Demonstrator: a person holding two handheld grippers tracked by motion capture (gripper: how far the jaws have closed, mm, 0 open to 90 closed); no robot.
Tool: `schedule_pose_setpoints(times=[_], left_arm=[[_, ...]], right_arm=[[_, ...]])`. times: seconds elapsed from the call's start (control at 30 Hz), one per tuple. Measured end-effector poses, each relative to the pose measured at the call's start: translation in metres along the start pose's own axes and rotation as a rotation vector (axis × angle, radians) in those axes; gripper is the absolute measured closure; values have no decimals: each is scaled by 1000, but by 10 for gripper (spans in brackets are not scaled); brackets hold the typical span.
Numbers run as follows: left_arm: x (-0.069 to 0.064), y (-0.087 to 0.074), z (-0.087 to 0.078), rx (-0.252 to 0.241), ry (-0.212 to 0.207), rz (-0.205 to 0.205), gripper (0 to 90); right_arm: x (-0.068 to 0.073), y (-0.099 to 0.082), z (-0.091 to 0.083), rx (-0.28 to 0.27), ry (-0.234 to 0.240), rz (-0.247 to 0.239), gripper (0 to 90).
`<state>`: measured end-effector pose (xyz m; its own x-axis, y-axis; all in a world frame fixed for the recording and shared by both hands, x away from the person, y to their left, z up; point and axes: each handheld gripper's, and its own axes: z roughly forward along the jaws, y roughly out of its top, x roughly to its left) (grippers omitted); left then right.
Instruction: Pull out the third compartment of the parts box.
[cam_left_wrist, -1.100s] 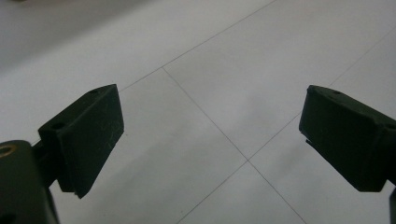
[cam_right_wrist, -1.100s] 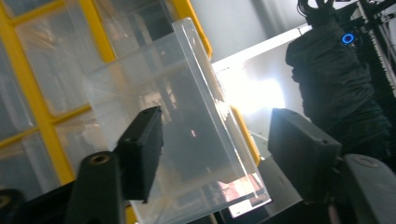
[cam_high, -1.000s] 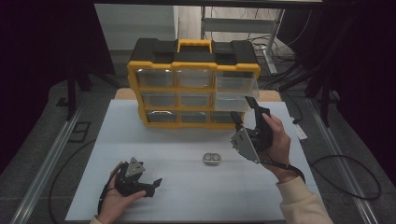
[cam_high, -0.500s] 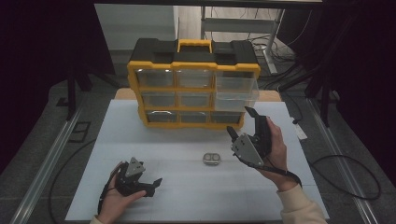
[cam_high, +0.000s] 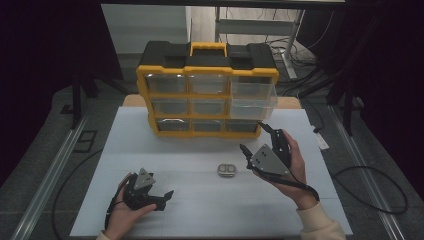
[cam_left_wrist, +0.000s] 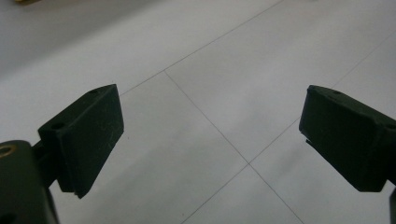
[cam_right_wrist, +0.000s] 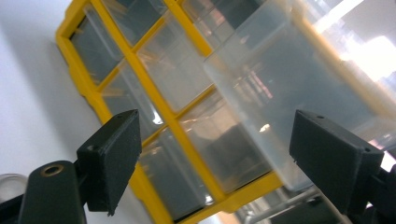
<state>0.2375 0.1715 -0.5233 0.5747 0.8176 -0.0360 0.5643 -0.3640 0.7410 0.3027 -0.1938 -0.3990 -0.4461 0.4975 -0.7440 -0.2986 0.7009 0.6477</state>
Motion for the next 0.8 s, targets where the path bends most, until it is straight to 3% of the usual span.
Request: schedule_pose_setpoints(times=[0.2, 0.57, 0.8], left_arm=[[0, 0, 0, -8, 0, -2, 71], [3, -1, 0, -14, -3, -5, 70], [3, -2, 1, -19, -6, -2, 70]], right_arm=[[0, -8, 1, 12, 81, 126, 181], [4, -16, 4, 24, 155, 230, 193], [3, -23, 8, 28, 209, 325, 195]])
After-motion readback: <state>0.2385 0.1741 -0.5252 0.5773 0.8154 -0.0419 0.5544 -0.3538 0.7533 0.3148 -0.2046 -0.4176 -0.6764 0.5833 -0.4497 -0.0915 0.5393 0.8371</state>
